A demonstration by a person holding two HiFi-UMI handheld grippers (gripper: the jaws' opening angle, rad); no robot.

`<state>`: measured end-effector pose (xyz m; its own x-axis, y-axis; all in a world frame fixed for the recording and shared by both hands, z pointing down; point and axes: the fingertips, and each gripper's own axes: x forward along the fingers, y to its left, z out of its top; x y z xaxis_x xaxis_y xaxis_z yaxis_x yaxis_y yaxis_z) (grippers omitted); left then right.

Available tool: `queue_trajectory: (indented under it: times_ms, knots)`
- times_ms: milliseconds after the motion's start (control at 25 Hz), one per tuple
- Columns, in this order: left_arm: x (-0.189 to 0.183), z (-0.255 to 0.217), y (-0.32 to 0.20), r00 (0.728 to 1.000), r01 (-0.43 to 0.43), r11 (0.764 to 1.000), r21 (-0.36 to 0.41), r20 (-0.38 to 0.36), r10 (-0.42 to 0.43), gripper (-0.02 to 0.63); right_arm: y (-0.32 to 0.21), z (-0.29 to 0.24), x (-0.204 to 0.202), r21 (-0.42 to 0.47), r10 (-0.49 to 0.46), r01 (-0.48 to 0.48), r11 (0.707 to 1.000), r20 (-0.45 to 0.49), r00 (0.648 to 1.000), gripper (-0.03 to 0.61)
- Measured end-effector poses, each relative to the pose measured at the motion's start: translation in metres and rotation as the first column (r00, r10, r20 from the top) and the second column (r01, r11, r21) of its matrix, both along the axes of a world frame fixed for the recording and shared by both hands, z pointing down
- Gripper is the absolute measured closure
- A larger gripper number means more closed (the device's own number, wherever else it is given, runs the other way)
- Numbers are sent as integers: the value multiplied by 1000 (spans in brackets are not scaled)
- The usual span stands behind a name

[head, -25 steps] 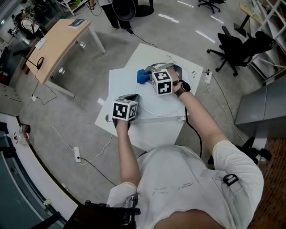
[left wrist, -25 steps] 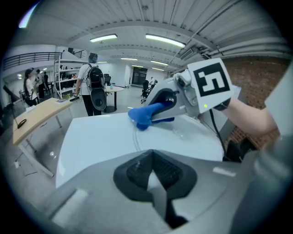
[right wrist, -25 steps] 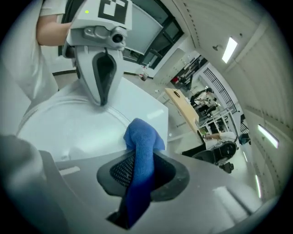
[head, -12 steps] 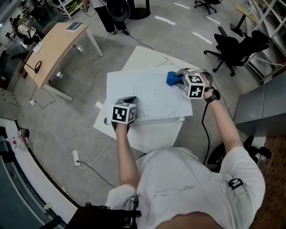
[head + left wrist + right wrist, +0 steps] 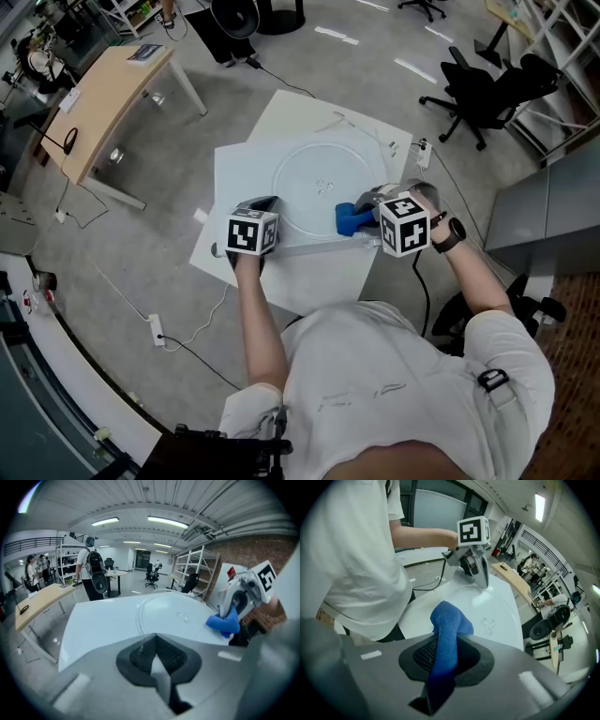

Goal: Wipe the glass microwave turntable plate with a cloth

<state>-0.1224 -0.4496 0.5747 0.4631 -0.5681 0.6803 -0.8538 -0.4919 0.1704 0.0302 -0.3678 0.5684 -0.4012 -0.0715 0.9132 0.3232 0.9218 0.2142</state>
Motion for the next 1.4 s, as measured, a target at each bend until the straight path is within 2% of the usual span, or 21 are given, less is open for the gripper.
queue_trajectory:
  times_ms: [160,400,640,840,1000,1080,1160,1240,1320,1400]
  knots:
    - [1,0,0,1000,-1,1000,-3,-4,1,612,12,4,-52,-11,-68,69,998,82,994,508]
    - [2,2,1,1000,-2,1000,-11,-14,1,612,-11,7,-108,70,-110,100,992,154,982,506]
    - [-1,2,-1,1000,3,1000,-11,-18,-3,612,-57,10,-139,194,-162,132,972,148,976,508]
    - [-3,4,-2,1000,-5,1000,-16,-28,5,612,-93,11,-149,297,-257,223,929,82,963,512]
    - [-8,1,-2,1000,16,1000,-11,-4,-16,612,-130,14,-139,379,-226,188,906,58,972,522]
    - [-4,3,-2,1000,-2,1000,-12,-16,2,612,-151,16,-125,450,-206,189,873,-10,978,523]
    - [-2,5,-2,999,-18,1000,-15,-29,17,612,-167,16,-106,528,-206,242,814,-127,970,523]
    - [-2,6,-2,999,-20,1000,-17,-31,19,612,-176,17,-84,588,-223,345,732,-272,936,523]
    - [-4,5,-2,1000,-14,1000,-16,-27,13,612,-179,18,-62,616,-238,451,646,-399,885,522]
    - [-6,3,-2,1000,-7,1000,-11,-20,7,612,-176,17,-42,620,-237,517,589,-479,845,522]
